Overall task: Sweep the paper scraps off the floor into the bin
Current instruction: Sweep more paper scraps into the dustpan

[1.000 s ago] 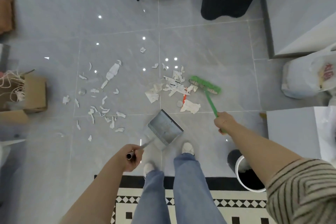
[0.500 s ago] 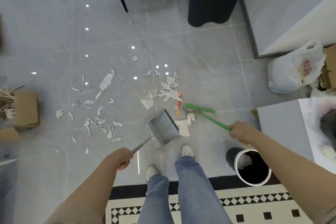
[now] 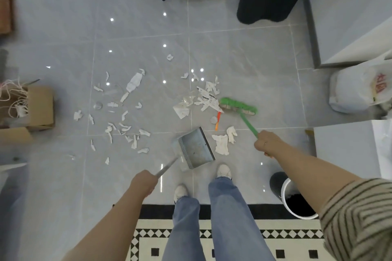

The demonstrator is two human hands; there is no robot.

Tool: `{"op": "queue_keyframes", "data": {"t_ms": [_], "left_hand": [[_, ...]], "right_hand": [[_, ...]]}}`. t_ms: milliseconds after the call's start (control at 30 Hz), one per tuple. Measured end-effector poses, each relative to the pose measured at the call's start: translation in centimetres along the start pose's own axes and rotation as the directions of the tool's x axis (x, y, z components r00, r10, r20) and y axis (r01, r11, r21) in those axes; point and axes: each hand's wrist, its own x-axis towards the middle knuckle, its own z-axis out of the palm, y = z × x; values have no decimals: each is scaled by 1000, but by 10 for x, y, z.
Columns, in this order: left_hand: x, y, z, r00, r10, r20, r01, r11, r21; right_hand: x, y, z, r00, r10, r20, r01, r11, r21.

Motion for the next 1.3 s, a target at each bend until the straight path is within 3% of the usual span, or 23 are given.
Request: {"op": "queue_keyframes", "data": {"t_ms": [167, 333, 400, 567, 833, 1067, 1300], "left_hand": [[6, 11, -10, 999, -19, 30, 23, 992, -127], [3, 17, -25, 997, -36, 63, 54, 951, -304], [3, 14, -27, 999, -39, 17, 42, 972, -229], [-3, 5, -27, 993, -35, 110, 58, 975, -212], [-4, -11, -33, 998, 10, 70, 3, 982, -188], [-7, -20, -46, 984, -62, 166, 74, 995, -72], [-12, -15, -44, 991, 28, 128, -15, 995, -97]], "right_hand": [[-20, 9, 34, 998, 18, 54, -13, 995, -98], [-41, 22, 23, 998, 20, 58, -11, 989, -146], [-45, 22, 8, 999, 4, 34, 2, 985, -174], [-57, 8, -14, 997, -73, 16, 75, 967, -242], [-45, -25, 38, 993, -96, 68, 115, 916, -384], [-61, -5, 27, 993, -119, -29, 101, 932, -347], [-92, 2, 5, 989, -132, -63, 109, 950, -291]]}}
